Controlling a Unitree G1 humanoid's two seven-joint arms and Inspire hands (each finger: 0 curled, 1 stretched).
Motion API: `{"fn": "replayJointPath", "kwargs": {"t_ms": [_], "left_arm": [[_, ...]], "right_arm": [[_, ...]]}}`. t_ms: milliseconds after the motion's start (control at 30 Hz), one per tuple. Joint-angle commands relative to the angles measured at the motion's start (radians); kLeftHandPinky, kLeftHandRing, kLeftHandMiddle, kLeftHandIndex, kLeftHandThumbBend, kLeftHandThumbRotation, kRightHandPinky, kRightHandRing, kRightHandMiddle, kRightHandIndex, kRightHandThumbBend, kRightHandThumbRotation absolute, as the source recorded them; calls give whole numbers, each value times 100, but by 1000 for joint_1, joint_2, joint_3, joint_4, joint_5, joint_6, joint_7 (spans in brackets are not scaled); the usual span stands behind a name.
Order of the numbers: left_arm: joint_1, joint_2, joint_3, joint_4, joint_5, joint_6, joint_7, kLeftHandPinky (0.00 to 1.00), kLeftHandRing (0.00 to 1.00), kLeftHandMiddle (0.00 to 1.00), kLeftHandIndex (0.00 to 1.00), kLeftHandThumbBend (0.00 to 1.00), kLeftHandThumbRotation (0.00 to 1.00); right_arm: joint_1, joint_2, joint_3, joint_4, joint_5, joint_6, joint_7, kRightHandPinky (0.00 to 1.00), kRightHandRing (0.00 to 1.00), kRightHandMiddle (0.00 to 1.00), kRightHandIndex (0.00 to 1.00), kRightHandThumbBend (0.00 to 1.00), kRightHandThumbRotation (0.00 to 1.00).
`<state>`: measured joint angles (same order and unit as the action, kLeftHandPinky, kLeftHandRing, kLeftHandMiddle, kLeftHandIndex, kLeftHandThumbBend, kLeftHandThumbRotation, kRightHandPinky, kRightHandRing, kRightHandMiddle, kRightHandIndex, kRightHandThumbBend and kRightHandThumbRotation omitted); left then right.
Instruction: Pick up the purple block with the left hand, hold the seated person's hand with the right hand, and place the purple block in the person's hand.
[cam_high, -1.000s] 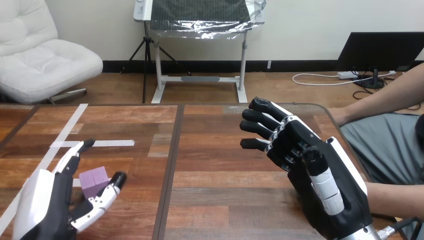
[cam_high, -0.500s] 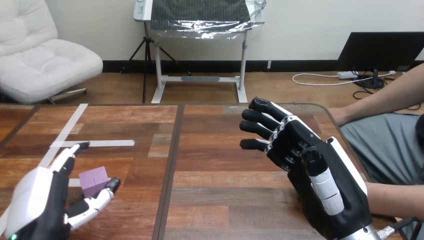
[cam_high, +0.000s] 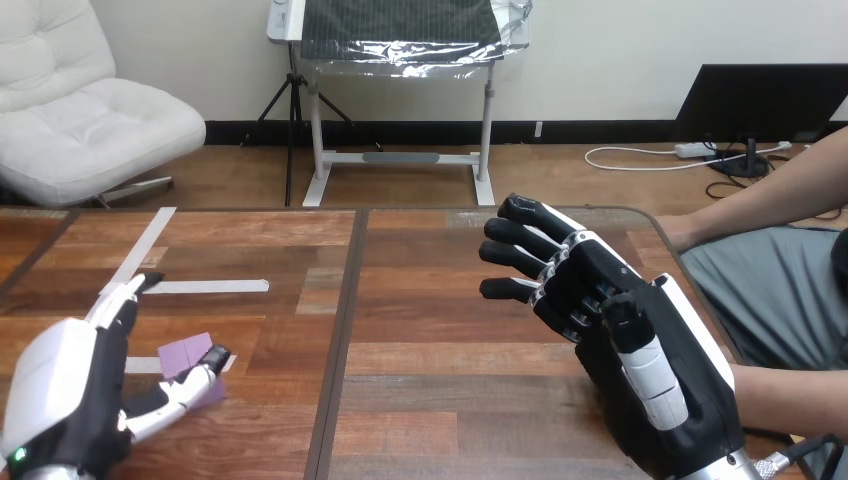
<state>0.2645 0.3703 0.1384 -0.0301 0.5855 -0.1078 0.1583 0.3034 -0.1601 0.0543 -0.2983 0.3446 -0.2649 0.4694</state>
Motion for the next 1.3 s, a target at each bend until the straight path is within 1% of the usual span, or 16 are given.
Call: {"fn": "replayJointPath", "kwargs": {"t_ms": [0, 133, 333, 500, 700, 800, 1000, 1267], "left_arm": [[-79, 36, 0, 27, 4, -1, 18, 92, 90, 92, 90, 66, 52], [-95, 45, -2, 53, 0, -7, 23, 93, 91, 93, 91, 67, 53], [-122, 62, -11, 79, 9, 7, 14, 95, 92, 94, 91, 67, 54], [-144, 79, -21, 108, 24, 12, 11, 94, 92, 94, 92, 69, 53], [-173, 98, -36, 135, 43, 28, -2, 91, 91, 94, 92, 71, 54], [-189, 111, -46, 153, 49, 39, -13, 91, 91, 94, 93, 72, 55], [-224, 136, -63, 198, 46, 32, -29, 90, 91, 94, 93, 73, 53], [-275, 173, -91, 253, 40, 44, -86, 91, 93, 95, 94, 75, 52]], "right_arm": [[-66, 4, -11, -20, 11, -1, -6, 75, 84, 85, 86, 92, 79], [-69, 4, -12, -18, 8, -3, -7, 75, 84, 85, 86, 93, 80], [-75, 4, -13, -12, 19, -7, 2, 74, 84, 84, 86, 92, 79], [-77, 2, -13, -12, 25, -3, 5, 74, 84, 84, 86, 91, 79], [-80, 2, -14, -10, 17, -10, 3, 75, 83, 84, 86, 91, 79], [-82, 2, -14, -9, 18, -9, 4, 75, 83, 84, 86, 91, 80], [-80, 0, -14, -16, 19, -4, 2, 74, 83, 84, 85, 91, 80], [-80, -1, -14, -21, 18, -3, 1, 75, 83, 84, 85, 91, 80]]}}
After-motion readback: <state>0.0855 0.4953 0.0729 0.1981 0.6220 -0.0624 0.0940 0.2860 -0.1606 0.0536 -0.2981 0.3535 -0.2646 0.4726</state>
